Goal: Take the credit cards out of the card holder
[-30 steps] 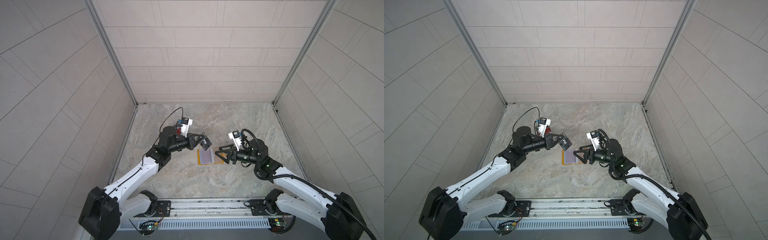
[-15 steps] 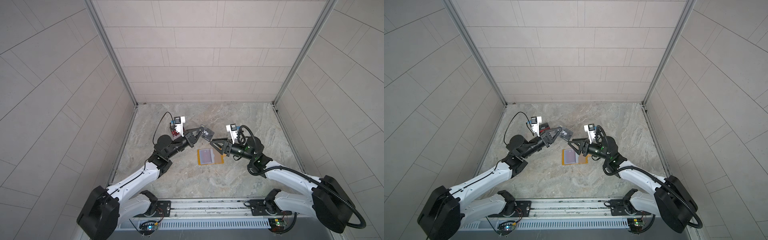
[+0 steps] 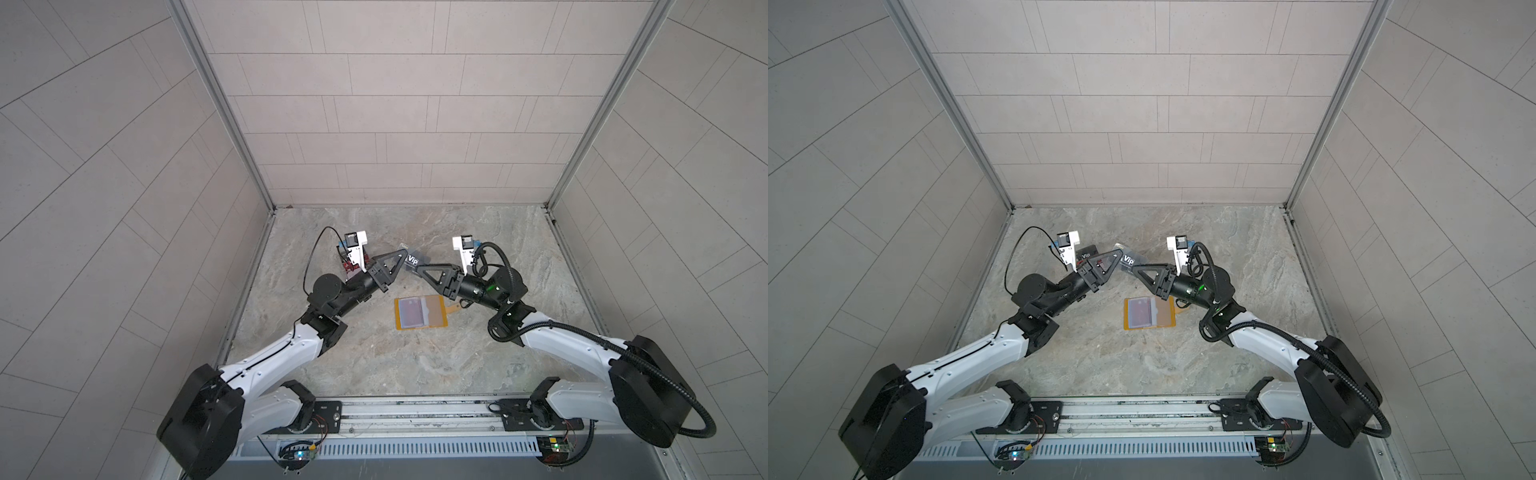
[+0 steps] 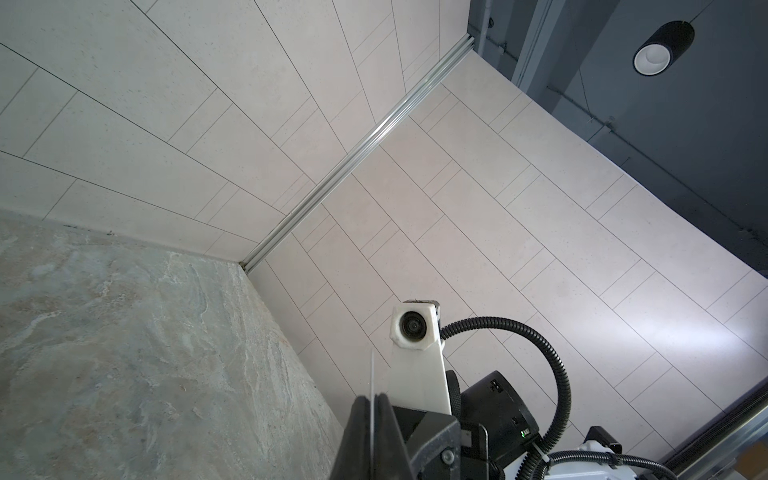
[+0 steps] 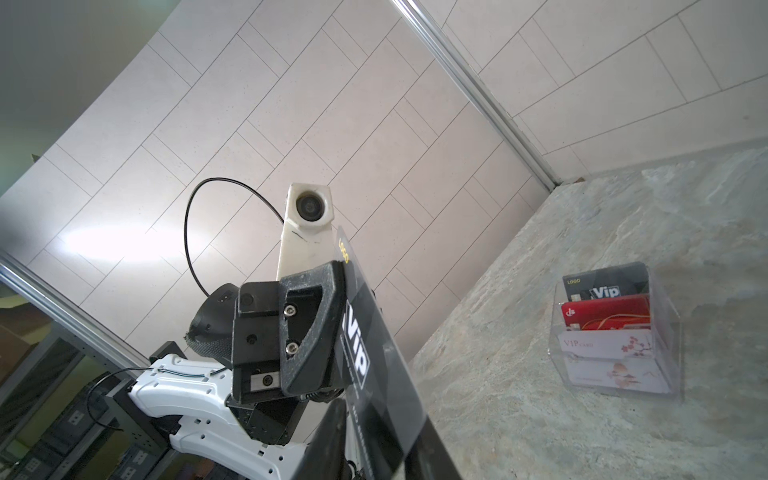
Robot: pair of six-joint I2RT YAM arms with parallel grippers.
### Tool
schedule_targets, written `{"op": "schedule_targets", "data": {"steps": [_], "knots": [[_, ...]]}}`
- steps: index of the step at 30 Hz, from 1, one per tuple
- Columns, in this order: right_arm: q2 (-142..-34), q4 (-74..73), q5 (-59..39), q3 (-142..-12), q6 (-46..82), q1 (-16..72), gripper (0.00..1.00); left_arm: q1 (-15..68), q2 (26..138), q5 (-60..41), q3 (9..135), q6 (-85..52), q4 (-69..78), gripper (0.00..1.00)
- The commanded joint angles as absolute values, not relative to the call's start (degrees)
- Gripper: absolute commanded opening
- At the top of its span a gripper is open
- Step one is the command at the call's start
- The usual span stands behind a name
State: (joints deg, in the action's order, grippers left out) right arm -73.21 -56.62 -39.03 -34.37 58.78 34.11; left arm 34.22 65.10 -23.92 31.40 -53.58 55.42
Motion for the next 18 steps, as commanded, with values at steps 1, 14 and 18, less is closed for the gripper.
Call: {"op": "schedule_targets", "data": {"steps": [1, 14, 18], "knots": [[-73.7, -63.7, -39.9, -35.1, 62.0, 34.3, 0.18, 34.5, 65.0, -24.6, 30.9, -54.1, 59.0, 0.0], [-66.9, -28.0, -47.7, -41.1, 41.2, 34.1, 0.0, 33.3, 55.0, -26.0, 46.8, -21.9, 1.9, 0.59], [-64.0, -9.0, -53.3, -44.4, 28.2, 34.1, 0.0, 31.8, 56.9, -32.2, 56.7, -9.5, -19.0, 0.69]]}}
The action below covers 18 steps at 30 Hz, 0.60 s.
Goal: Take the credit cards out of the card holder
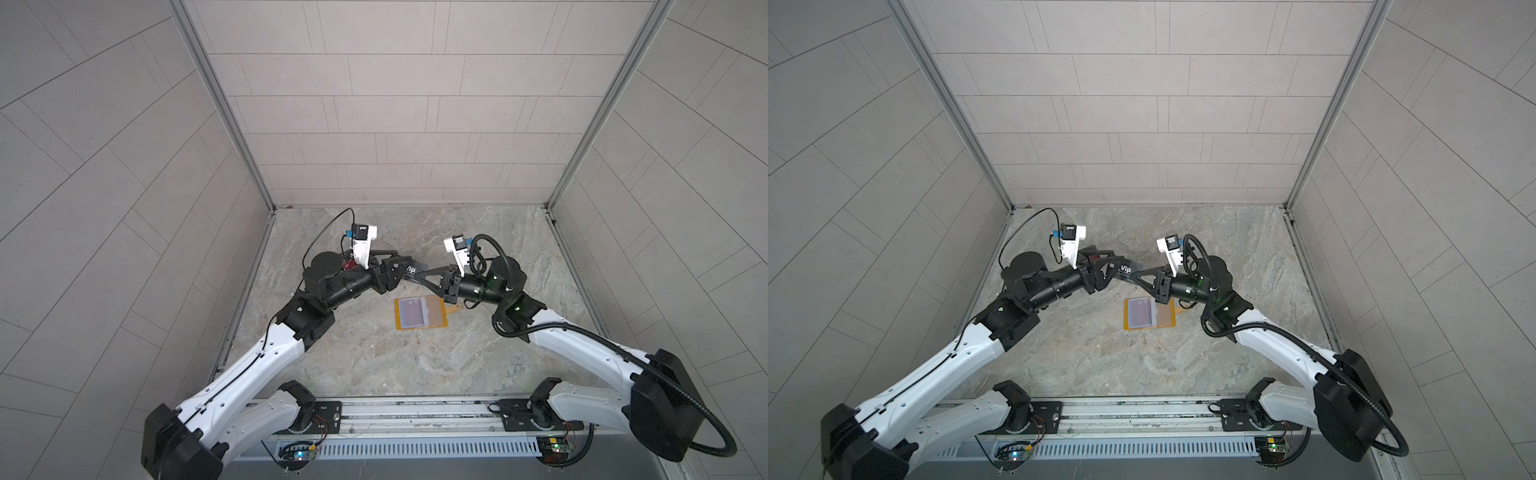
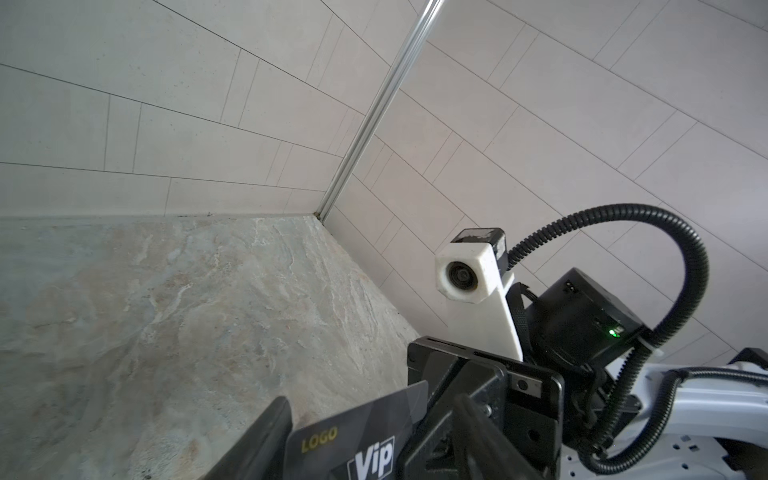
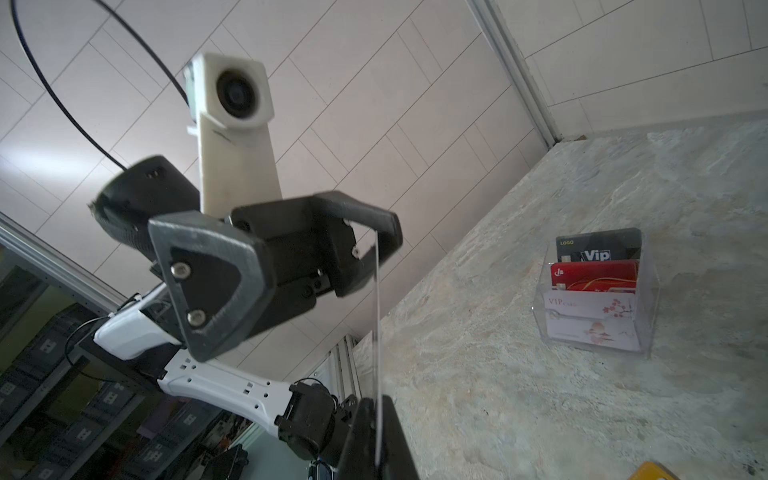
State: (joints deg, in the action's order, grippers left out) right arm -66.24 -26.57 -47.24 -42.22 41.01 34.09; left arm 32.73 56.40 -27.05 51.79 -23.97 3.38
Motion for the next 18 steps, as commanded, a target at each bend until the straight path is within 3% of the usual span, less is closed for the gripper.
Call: {"op": "schedule_targets", "data": {"steps": [1, 7, 18], "knots": [[-63.7, -6.4, -54.8, -44.8, 26.0, 34.2, 0.0, 31.8, 57.8, -33.6, 58.7, -6.9, -23.0, 0.69], [-63.6, 4.2, -61.9, -48.3, 18.4, 34.6, 0.0, 32.2, 63.3, -42.5, 69.4, 9.1, -43.7, 0.59], [-65.4, 18.2, -63.1, -54.6, 7.0, 36.1, 0.0, 33.9, 65.9, -48.6, 73.5, 18.9, -54.4, 0.52]]}}
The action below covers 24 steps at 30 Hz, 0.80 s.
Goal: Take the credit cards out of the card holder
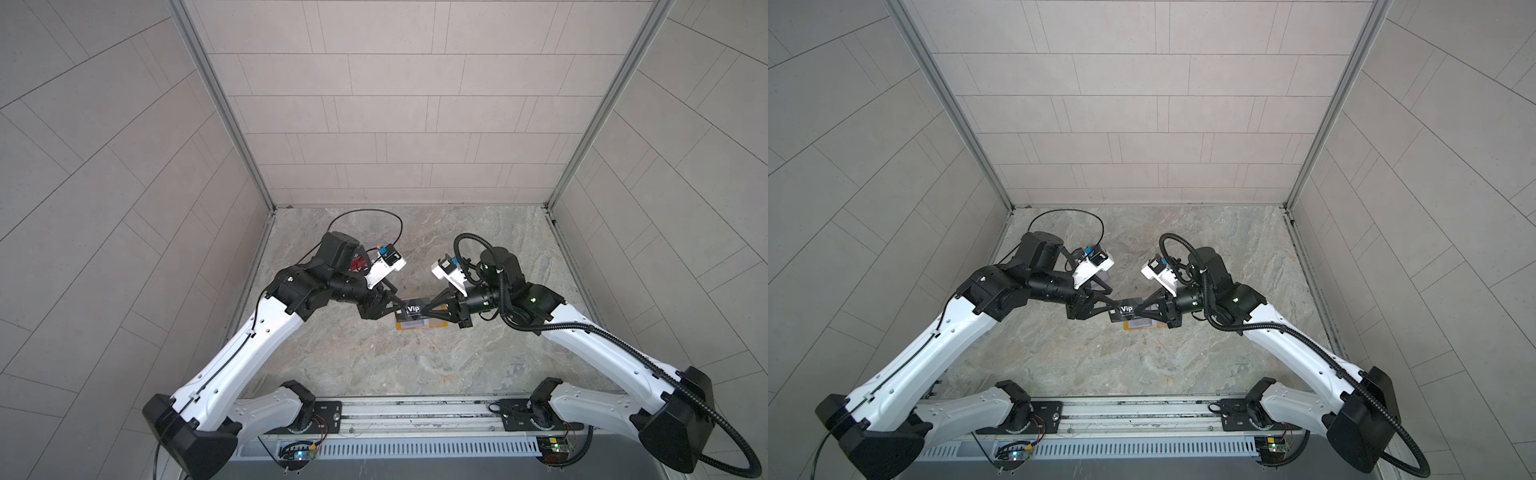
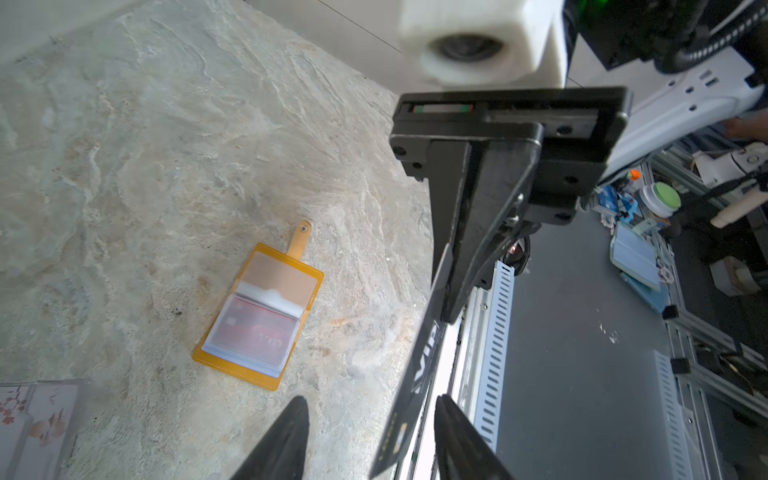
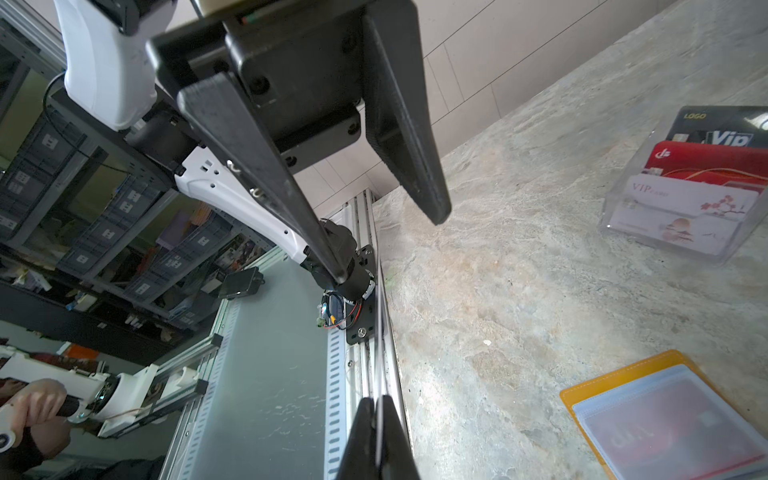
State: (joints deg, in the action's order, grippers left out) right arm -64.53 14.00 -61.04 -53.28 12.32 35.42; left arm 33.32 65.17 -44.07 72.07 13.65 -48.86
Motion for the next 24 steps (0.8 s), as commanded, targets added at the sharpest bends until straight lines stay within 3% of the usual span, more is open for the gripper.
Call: {"op": "schedule_targets", "data": {"steps": [1, 9, 24], "knots": [[-65.7, 18.3, -63.2, -54.9, 6.7, 36.3, 0.0, 34.1, 66.1, -50.6, 73.7, 19.7, -54.8, 0.52], [-67.7, 18.8, -64.3, -57.1, 5.9, 38.2, 0.0, 35.5, 66.4, -52.8, 73.9, 21.5, -56.4, 0.51], [-68.7, 17.8, -63.0, -57.5, 5.6, 38.2, 0.0, 35.6, 67.5, -53.9, 73.4, 21.7, -56.3, 0.11]]}}
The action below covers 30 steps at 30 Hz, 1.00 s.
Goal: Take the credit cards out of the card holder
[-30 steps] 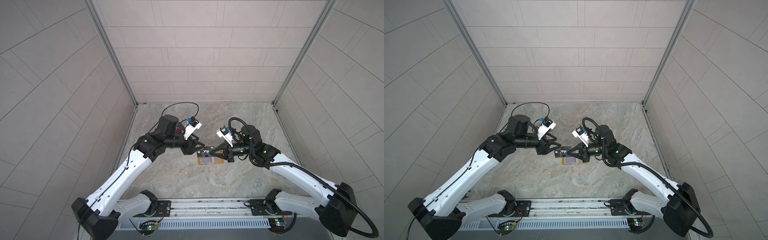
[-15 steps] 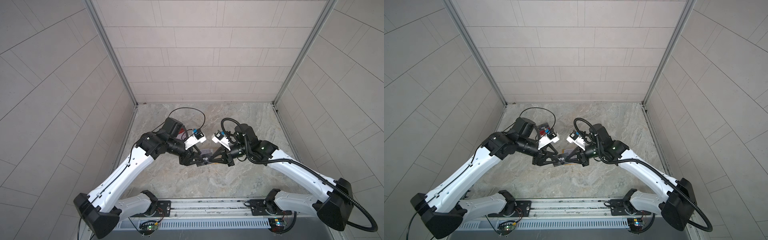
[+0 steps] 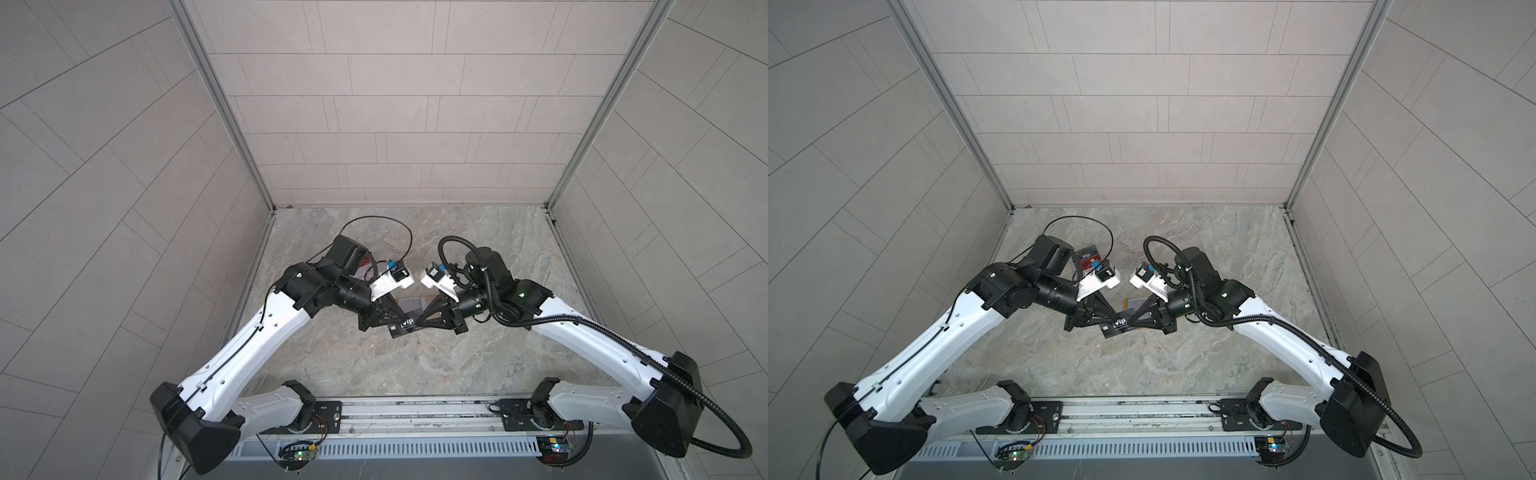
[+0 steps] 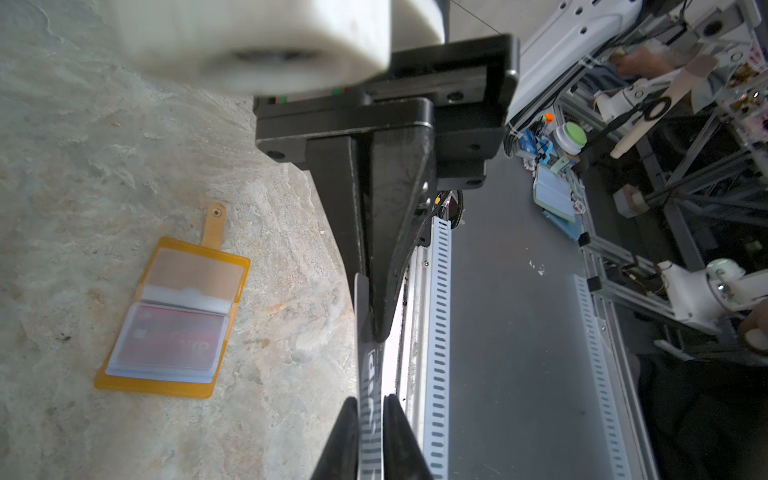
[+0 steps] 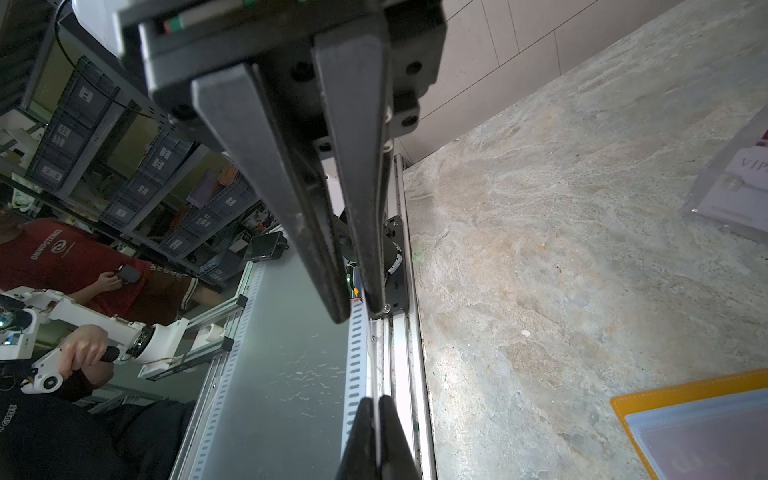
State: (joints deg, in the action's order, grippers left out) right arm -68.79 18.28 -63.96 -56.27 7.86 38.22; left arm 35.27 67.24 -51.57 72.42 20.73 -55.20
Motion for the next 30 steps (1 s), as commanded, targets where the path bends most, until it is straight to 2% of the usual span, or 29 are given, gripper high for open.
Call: {"op": "schedule_targets", "data": {"steps": [1, 7, 8, 10, 14, 19, 23, 26, 30], "knots": [[-68.6, 17.8, -62.4, -57.5, 5.7, 38.1, 0.0, 35.6, 67.6, -53.6, 73.4, 21.8, -56.3, 0.1], [-66.0, 18.1, -58.5, -56.5, 5.5, 37.1, 0.17, 35.5, 67.9, -49.3, 72.4, 21.7, -54.2, 0.0], [-65.5, 18.0, -57.7, -56.2, 5.5, 36.8, 0.23, 35.4, 68.0, -48.6, 72.1, 21.8, -53.4, 0.0], [-64.5, 18.2, -55.4, -55.7, 5.7, 36.2, 0.42, 34.6, 67.7, -47.7, 71.3, 21.6, -51.3, 0.0], [-62.7, 19.2, -50.4, -54.9, 6.3, 34.4, 0.61, 32.2, 66.8, -43.8, 70.7, 22.3, -47.7, 0.0], [-60.9, 22.3, -30.1, -53.9, 7.2, 33.3, 0.72, 25.5, 69.1, -35.2, 72.9, 26.7, -44.4, 0.0], [-62.2, 23.7, -27.4, -53.9, 7.6, 31.4, 0.86, 20.0, 76.9, -31.4, 78.1, 32.8, -46.0, 0.0], [-62.7, 23.7, -22.4, -53.9, 7.8, 31.3, 0.87, 17.1, 82.7, -30.2, 81.8, 39.5, -48.0, 0.0], [-62.7, 23.8, -16.6, -53.4, 8.0, 30.5, 0.88, 13.2, 89.5, -27.5, 85.5, 41.8, -44.8, 0.0]]}}
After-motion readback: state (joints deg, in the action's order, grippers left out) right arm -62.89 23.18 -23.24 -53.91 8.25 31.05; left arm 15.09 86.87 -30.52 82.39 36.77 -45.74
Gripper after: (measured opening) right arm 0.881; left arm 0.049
